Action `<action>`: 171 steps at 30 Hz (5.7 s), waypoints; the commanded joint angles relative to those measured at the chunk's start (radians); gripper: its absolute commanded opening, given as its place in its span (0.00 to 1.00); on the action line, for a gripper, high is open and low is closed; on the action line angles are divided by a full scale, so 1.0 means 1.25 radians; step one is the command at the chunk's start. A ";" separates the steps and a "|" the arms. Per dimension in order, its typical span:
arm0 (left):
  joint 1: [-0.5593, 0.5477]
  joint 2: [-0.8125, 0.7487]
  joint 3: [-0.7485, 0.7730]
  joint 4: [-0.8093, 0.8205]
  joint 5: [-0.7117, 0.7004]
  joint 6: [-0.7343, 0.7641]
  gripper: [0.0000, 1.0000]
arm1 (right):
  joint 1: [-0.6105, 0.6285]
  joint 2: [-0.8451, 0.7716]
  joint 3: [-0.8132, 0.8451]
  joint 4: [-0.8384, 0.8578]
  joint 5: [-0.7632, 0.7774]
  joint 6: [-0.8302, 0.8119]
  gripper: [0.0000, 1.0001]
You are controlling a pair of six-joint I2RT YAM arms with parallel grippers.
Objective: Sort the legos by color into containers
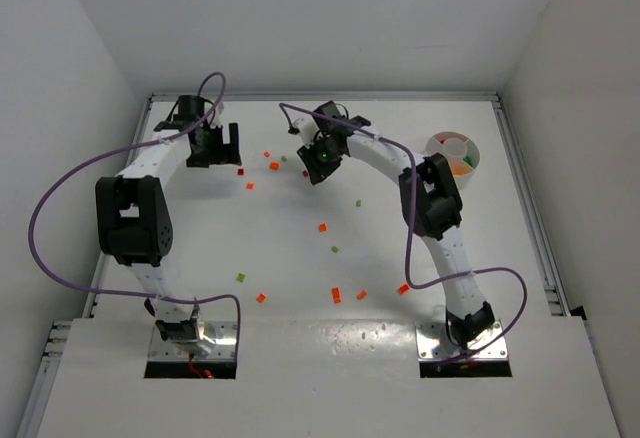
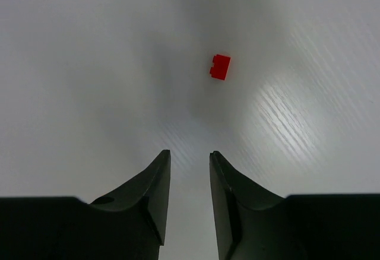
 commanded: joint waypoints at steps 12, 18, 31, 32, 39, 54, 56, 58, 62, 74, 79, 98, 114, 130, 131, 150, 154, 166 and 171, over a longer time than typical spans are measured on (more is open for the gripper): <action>0.016 -0.024 -0.008 0.006 0.012 0.000 0.99 | 0.047 0.079 0.062 0.078 0.094 0.057 0.42; 0.023 -0.017 -0.008 0.006 0.021 0.000 0.99 | 0.054 0.105 0.077 0.105 0.135 0.065 0.44; 0.023 -0.009 -0.008 0.006 0.038 -0.007 0.99 | 0.054 0.179 0.134 0.114 0.151 0.065 0.38; 0.023 -0.009 -0.008 0.006 0.038 -0.007 0.99 | 0.054 0.179 0.134 0.114 0.151 0.065 0.36; 0.023 -0.002 -0.008 0.006 0.038 -0.007 0.99 | 0.054 0.161 0.076 0.121 0.151 0.058 0.11; 0.023 -0.010 0.023 -0.018 0.038 0.044 0.99 | -0.261 -0.158 0.019 0.031 0.091 -0.019 0.00; 0.023 -0.010 0.016 -0.018 0.038 0.045 0.99 | -0.338 -0.169 0.047 0.006 0.091 -0.048 0.00; 0.023 -0.010 0.016 -0.018 0.038 0.045 0.99 | -0.380 -0.169 0.067 -0.015 0.091 -0.064 0.00; 0.023 -0.010 0.016 -0.018 0.038 0.045 0.99 | -0.484 -0.169 0.087 -0.033 0.080 -0.071 0.00; 0.023 -0.010 0.016 -0.018 0.045 0.052 0.99 | -0.543 -0.127 0.095 -0.125 0.023 -0.079 0.00; 0.023 -0.010 0.016 -0.018 0.052 0.052 0.99 | -0.543 -0.105 0.110 -0.145 0.039 -0.079 0.00; 0.023 0.004 0.023 -0.018 0.045 0.026 0.99 | -0.525 -0.170 0.076 -0.117 -0.042 -0.101 0.38; 0.289 -0.029 0.089 -0.037 0.201 -0.061 0.99 | 0.034 -0.060 -0.040 0.454 -0.139 0.245 0.49; 0.368 -0.035 0.072 -0.059 0.217 -0.013 0.99 | 0.209 0.265 0.189 0.694 0.161 0.197 0.69; 0.368 -0.035 0.079 -0.067 0.217 -0.013 0.99 | 0.209 0.265 0.179 0.694 0.173 0.189 0.69; 0.368 0.004 0.094 -0.067 0.247 -0.028 0.99 | 0.216 0.288 0.188 0.631 0.123 0.230 0.66; 0.368 0.004 0.102 -0.075 0.247 -0.028 0.99 | 0.216 0.295 0.195 0.623 0.130 0.239 0.36; 0.368 0.004 0.094 -0.089 0.247 -0.013 0.99 | 0.216 0.295 0.202 0.616 0.145 0.246 0.67; 0.359 0.004 0.094 -0.097 0.238 -0.006 0.99 | 0.216 0.295 0.202 0.606 0.153 0.266 0.67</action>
